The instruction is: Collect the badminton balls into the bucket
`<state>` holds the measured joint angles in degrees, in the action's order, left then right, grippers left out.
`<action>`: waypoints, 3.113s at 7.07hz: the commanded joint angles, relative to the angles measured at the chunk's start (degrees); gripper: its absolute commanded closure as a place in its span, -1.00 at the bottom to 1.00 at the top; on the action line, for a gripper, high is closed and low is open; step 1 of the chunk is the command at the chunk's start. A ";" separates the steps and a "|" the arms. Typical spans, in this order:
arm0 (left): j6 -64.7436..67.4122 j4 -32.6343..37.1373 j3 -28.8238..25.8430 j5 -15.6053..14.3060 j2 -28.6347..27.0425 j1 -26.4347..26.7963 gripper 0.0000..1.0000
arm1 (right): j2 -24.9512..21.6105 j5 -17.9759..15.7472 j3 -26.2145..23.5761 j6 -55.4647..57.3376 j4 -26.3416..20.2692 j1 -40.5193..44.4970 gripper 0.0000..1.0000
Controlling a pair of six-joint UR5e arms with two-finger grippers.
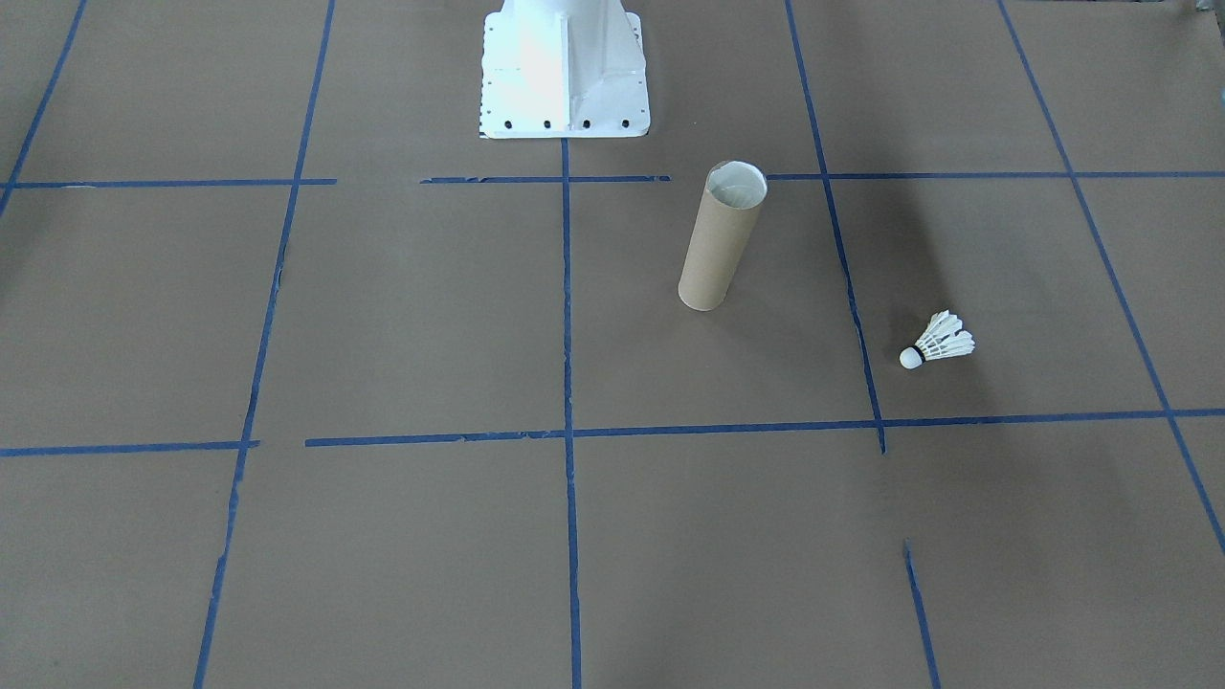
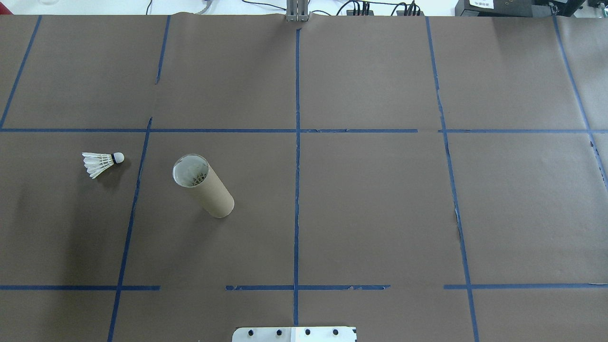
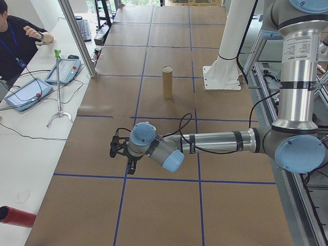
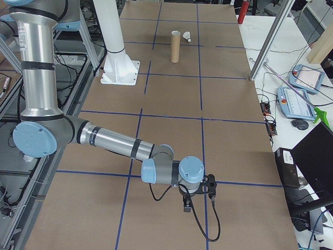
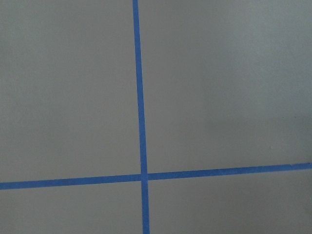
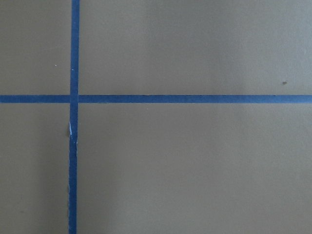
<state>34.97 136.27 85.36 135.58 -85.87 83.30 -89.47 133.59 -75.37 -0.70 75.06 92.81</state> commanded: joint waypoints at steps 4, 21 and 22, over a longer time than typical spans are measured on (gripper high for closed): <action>41.54 31.92 -0.63 -6.86 2.64 -16.29 -1.00 | 0.00 0.00 -0.04 -0.01 0.00 0.00 -1.00; 58.64 34.51 0.06 -9.58 -2.99 -32.23 1.00 | 0.00 0.00 -0.04 -0.01 0.00 0.00 -1.00; 58.64 29.71 3.29 -8.24 -2.55 -31.97 1.00 | 0.00 0.00 -0.04 0.08 0.00 0.00 -1.00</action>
<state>93.60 170.05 85.48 125.22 -89.02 51.07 -89.47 133.59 -75.41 -0.68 75.06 92.81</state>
